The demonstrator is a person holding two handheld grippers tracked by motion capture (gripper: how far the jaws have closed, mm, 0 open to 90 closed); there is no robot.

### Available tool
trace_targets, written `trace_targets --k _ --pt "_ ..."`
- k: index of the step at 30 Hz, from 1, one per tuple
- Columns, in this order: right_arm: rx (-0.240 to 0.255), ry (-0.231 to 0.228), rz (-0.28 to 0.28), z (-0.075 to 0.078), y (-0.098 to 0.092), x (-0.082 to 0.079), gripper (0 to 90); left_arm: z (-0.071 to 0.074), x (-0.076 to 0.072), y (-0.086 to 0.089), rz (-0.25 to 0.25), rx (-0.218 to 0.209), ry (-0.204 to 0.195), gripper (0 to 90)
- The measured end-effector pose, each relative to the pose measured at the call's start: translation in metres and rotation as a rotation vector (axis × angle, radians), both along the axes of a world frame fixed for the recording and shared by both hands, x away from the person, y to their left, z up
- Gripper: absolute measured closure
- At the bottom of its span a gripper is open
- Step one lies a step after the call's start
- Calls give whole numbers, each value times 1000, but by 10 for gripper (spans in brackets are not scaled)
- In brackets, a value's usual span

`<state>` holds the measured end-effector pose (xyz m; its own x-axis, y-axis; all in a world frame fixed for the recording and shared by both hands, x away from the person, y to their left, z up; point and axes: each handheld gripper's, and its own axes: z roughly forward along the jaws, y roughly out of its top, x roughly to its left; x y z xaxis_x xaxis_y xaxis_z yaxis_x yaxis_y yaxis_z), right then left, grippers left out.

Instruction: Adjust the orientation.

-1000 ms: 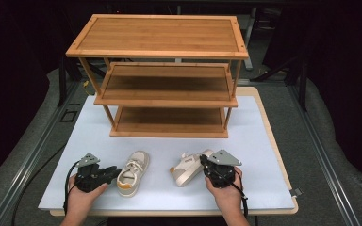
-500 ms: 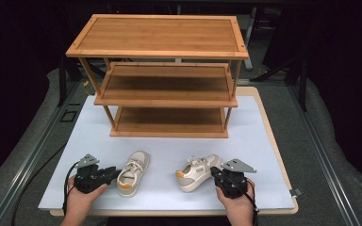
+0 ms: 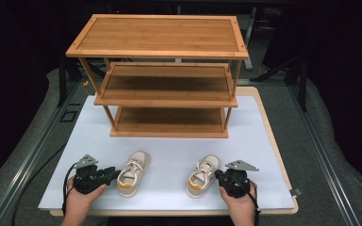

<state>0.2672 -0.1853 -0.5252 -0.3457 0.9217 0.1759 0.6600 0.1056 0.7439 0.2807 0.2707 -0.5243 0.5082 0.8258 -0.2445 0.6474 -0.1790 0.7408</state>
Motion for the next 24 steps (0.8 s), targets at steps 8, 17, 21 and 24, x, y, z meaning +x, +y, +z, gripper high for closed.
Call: trace_targets --k 8,17,21,24 --pt "52 -36 42 -9 3 27 722 3 -1 2 8 -23 -6 634" --pt "70 -110 33 12 10 -5 588 14 -10 5 10 -77 -43 591" --pt "88 -143 49 18 18 -15 545 17 -12 6 -12 -140 -37 519" --pt "120 -107 46 13 23 -12 507 14 -12 -1 -53 -127 -25 505"
